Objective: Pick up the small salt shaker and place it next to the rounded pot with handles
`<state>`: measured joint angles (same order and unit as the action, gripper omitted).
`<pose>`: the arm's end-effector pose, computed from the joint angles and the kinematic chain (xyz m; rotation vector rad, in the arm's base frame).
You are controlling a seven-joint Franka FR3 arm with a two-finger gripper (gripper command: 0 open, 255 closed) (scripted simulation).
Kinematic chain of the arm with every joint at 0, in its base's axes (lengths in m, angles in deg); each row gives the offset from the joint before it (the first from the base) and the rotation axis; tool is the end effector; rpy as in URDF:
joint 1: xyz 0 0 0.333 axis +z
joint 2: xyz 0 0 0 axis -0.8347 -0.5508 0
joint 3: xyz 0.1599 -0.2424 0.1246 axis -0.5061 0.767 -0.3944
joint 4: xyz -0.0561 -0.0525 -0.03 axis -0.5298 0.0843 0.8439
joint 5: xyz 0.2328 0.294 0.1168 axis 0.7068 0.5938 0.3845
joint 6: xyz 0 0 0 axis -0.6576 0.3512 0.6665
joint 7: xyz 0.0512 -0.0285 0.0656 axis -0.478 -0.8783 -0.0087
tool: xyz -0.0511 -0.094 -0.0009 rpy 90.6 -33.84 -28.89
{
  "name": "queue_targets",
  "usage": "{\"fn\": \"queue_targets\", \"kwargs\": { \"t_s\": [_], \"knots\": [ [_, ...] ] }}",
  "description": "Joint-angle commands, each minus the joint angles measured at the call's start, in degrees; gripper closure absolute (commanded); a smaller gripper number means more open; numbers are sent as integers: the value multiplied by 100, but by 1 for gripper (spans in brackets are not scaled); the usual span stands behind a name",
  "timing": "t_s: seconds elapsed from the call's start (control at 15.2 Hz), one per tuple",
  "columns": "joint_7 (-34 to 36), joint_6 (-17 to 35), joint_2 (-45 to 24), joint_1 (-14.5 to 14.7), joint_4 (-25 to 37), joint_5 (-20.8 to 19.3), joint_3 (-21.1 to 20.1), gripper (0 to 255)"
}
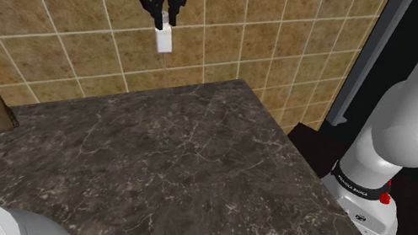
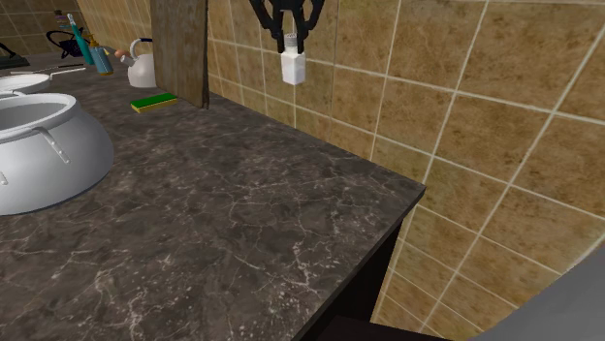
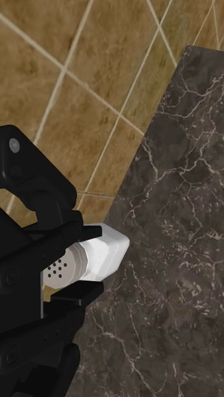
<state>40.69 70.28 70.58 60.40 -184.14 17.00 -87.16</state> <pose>0.5021 0.2284 0.6160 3.1196 -0.0447 0.2211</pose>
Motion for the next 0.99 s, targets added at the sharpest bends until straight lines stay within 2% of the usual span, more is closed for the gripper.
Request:
{"fn": "queue_targets", "kwargs": {
  "t_s": [0.0,0.59,0.92],
  "knots": [
    [-2,-163,-27,1,186,-8,-3,255],
    [14,-921,-265,25,1164,-94,-40,255],
    [478,-935,7,248,894,-37,-277,255]
  ]
}}
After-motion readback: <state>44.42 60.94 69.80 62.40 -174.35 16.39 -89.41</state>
